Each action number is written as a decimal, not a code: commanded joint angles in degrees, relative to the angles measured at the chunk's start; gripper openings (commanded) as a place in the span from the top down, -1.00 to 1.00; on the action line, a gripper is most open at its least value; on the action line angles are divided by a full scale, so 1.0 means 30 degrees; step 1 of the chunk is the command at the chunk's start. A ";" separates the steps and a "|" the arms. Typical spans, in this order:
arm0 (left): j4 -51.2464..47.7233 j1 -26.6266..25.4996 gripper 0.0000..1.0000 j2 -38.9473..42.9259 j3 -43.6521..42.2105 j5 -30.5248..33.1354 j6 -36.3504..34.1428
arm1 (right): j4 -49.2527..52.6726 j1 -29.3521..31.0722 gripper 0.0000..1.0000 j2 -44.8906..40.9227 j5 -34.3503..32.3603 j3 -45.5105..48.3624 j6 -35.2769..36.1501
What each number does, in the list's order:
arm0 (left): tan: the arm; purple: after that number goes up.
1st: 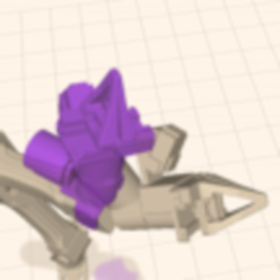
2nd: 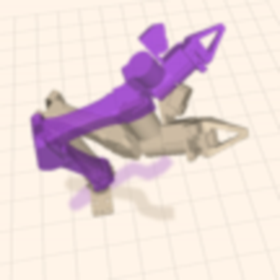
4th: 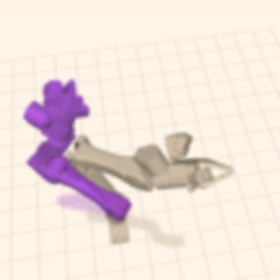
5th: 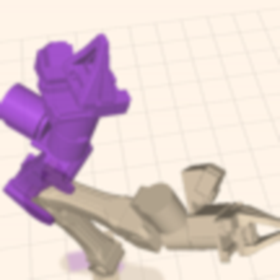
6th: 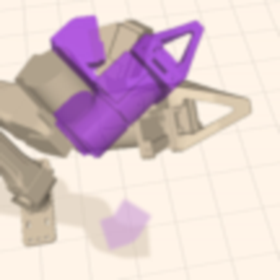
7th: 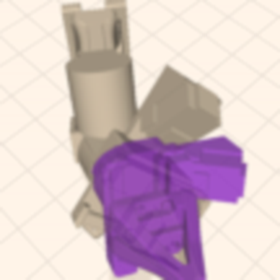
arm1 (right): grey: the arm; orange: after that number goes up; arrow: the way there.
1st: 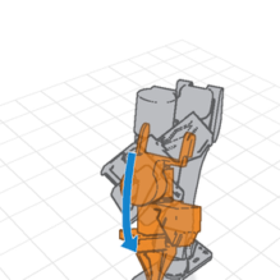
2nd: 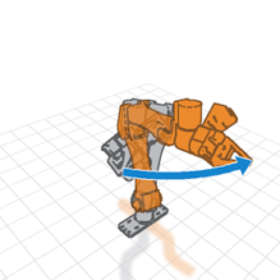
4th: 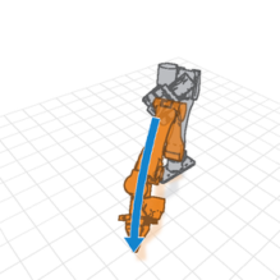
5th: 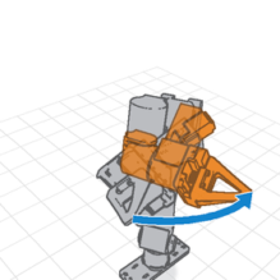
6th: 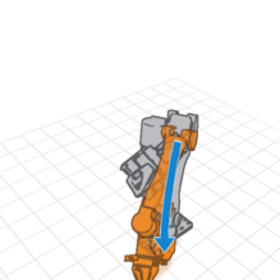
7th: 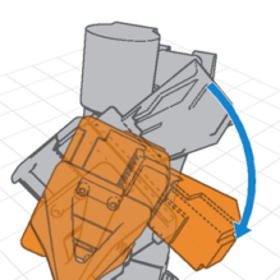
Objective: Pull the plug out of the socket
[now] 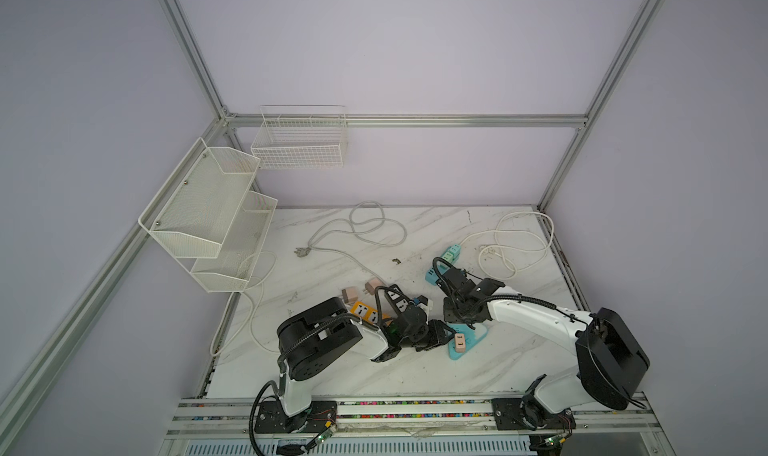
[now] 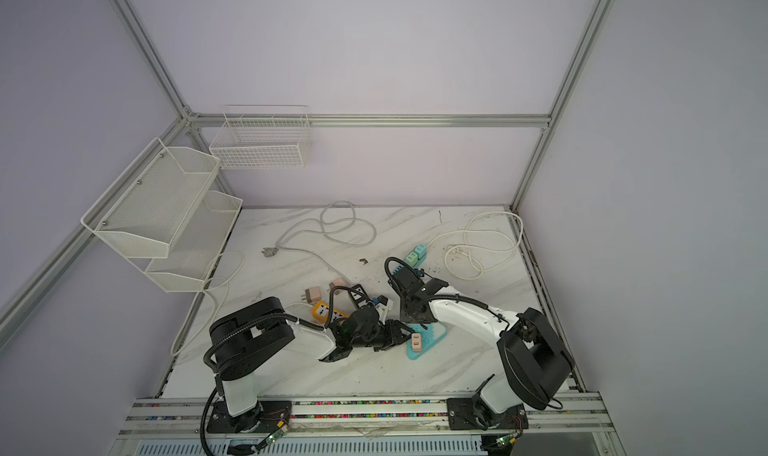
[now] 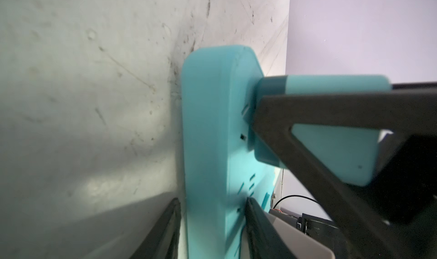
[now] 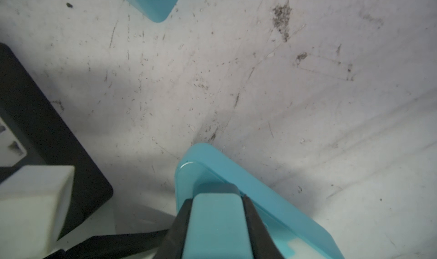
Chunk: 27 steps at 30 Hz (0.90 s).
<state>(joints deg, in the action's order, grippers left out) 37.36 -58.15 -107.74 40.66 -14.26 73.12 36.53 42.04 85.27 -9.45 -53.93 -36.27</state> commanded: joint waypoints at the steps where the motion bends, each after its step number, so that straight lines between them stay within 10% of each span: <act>1: 0.1084 -0.0048 0.05 0.0725 -0.1222 0.0201 0.0293 | -0.1190 -0.0198 0.83 -0.0372 0.0573 -0.0891 -0.0156; 27: 0.2718 -0.0136 0.06 0.1317 -0.0986 0.0987 0.0030 | -0.2975 -0.1308 0.87 -0.1530 0.2876 0.0273 -0.0532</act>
<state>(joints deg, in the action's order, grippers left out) 42.89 -57.76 -105.62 37.69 -9.82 73.91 32.10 38.52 82.76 -1.19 -53.21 -36.16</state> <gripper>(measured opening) 0.477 0.306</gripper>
